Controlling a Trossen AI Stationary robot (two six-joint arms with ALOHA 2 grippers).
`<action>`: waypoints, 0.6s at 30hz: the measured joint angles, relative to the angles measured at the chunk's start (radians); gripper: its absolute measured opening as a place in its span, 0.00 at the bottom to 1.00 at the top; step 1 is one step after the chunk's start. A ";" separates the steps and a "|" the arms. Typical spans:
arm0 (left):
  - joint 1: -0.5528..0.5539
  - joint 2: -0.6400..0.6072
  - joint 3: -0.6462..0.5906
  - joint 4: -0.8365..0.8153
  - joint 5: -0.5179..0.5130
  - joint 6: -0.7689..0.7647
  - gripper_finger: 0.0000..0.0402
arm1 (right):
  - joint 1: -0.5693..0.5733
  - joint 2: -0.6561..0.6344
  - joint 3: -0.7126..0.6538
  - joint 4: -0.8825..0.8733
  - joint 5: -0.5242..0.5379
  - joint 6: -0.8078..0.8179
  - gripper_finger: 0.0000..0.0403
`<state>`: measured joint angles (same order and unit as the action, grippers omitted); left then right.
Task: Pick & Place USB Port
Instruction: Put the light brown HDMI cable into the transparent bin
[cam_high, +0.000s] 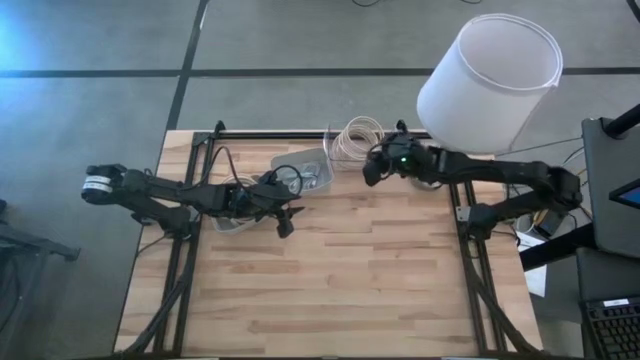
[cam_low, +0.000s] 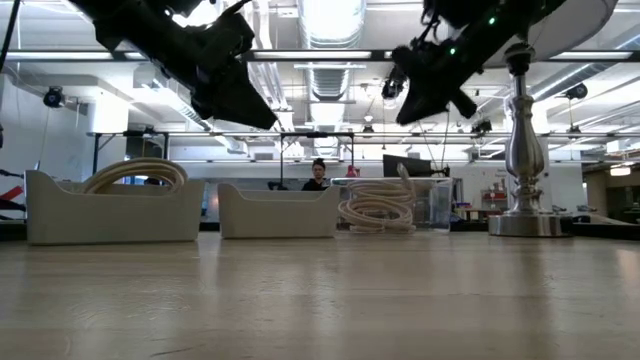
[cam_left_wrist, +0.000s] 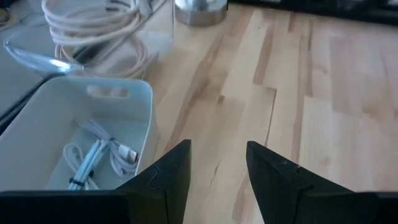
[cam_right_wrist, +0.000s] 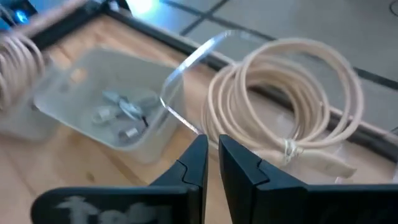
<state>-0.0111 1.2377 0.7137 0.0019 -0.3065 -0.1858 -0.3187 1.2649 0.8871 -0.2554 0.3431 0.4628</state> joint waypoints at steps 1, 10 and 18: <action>0.000 0.000 0.000 0.015 0.000 0.002 0.39 | 0.000 0.021 -0.001 0.001 -0.001 -0.006 0.09; 0.001 0.004 0.000 0.172 0.033 0.057 0.39 | 0.044 0.122 0.003 0.003 -0.081 -0.073 0.09; 0.003 0.118 0.089 0.217 0.070 0.059 0.26 | 0.227 0.064 0.000 -0.001 -0.083 -0.077 0.09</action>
<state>-0.0082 1.3561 0.8027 0.2189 -0.2363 -0.1270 -0.0916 1.3286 0.8871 -0.2562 0.2603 0.3855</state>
